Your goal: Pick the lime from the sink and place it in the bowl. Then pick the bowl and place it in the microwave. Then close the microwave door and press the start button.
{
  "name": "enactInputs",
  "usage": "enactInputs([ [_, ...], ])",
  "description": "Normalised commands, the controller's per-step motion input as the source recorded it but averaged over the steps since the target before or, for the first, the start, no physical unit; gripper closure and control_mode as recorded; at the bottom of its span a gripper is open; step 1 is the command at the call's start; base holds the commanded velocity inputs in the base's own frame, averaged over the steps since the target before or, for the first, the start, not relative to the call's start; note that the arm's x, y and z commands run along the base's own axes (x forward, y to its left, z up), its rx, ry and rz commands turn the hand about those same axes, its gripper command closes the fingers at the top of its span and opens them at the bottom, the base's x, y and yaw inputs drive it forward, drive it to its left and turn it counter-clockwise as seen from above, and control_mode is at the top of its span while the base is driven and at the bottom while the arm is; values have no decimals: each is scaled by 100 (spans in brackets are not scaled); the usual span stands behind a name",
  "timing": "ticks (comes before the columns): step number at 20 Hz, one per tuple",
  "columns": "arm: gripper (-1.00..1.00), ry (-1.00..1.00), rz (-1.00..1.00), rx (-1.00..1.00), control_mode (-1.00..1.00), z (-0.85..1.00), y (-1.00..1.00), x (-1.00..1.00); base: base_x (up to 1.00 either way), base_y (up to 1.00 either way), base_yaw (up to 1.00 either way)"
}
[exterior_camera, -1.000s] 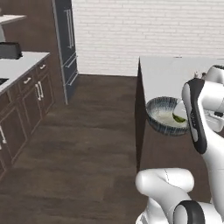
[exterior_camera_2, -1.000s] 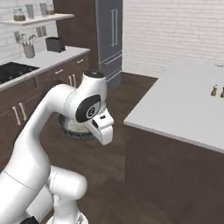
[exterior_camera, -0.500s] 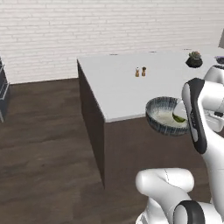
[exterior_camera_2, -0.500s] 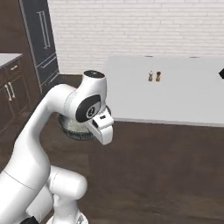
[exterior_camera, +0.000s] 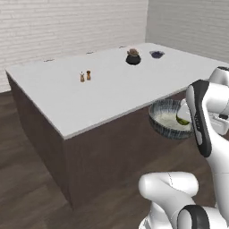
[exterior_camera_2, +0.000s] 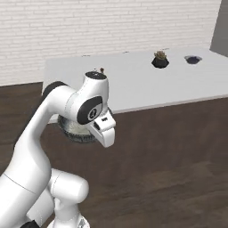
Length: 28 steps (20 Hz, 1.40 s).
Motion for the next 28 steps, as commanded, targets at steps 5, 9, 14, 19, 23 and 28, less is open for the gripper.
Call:
enactInputs([
  [5, 100, 0, 0, 0, 100, 0, 0, 0, 2, 0, -61],
  [9, 100, 0, 0, 0, 100, 0, 0, 0, 12, 3, -63],
  [14, 100, 0, 0, 0, 100, 0, 0, 0, 26, 6, -63],
  [19, 100, 0, 0, 0, 100, 0, 0, 0, 47, 34, -60],
  [23, 100, 0, 0, 0, 100, 0, 0, 0, 66, 61, -48],
  [28, 100, 0, 0, 0, 100, 0, 0, 0, 72, 73, -39],
])
